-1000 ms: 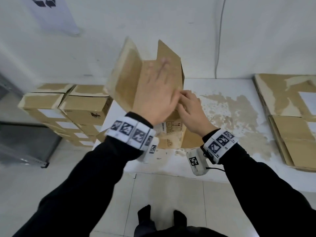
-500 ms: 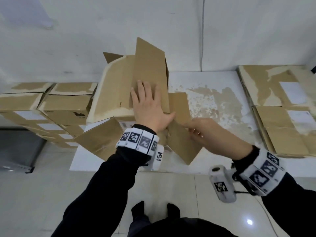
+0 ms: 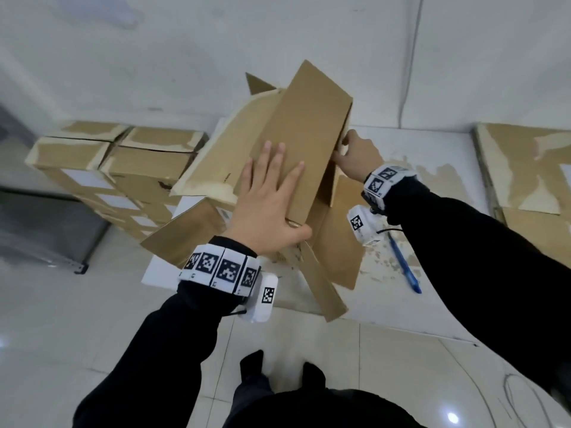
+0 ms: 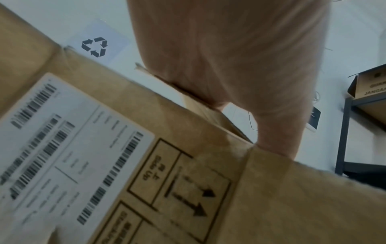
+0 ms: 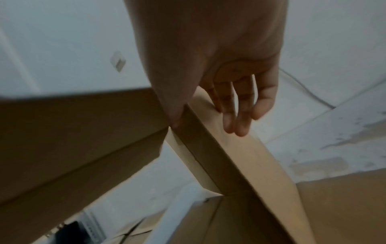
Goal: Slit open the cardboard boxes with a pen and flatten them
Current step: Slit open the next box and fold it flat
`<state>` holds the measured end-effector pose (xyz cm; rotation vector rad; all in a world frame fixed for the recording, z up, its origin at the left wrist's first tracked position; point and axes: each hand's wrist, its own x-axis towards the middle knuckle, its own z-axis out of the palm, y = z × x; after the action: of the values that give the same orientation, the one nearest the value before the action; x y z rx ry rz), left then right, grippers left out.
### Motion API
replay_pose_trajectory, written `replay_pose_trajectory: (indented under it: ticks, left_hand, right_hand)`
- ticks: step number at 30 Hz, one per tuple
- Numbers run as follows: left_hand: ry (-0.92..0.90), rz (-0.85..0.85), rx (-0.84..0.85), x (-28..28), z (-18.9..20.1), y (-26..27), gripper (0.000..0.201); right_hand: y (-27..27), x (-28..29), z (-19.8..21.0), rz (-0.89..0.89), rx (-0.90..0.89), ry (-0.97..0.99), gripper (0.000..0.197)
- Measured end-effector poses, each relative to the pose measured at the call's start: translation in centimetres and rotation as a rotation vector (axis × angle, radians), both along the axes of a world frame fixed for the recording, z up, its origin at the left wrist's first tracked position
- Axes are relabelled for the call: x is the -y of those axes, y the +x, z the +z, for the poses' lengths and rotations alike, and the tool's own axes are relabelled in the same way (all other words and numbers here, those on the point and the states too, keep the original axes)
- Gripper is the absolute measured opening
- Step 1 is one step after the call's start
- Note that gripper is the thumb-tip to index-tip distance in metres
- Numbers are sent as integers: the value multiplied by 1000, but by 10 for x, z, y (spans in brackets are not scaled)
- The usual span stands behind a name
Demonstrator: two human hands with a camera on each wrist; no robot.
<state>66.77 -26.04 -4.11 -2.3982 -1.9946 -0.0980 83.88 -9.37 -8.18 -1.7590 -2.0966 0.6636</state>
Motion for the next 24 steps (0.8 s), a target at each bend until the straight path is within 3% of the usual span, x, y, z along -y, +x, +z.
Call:
replay_pose_trajectory:
  ticks: [5,9,14,18,22,24]
  left_hand:
    - [24,-8,32,0,-3,-2,102]
    - [66,-19,65,2,-7,-3,102]
    - [89,-9,93,0,-10,-1,100]
    - [54,24,79,-10,-11,4,99]
    - [45,35,7,-44,-13,12,93]
    - [42,23,-27,-66,-16,16,85]
  right_hand:
    - [39,-8,-5,41,8,17,27]
    - [79,-25,1,-45,-30,-58,26]
    - [96,-42,-12,-322,-422,-133,43]
    - [87,31,-14,-212,-719,-132,76]
    - [71,145,-16,73,-1129,-343,86]
    - [58,181,-20,128,-1103,-368,71]
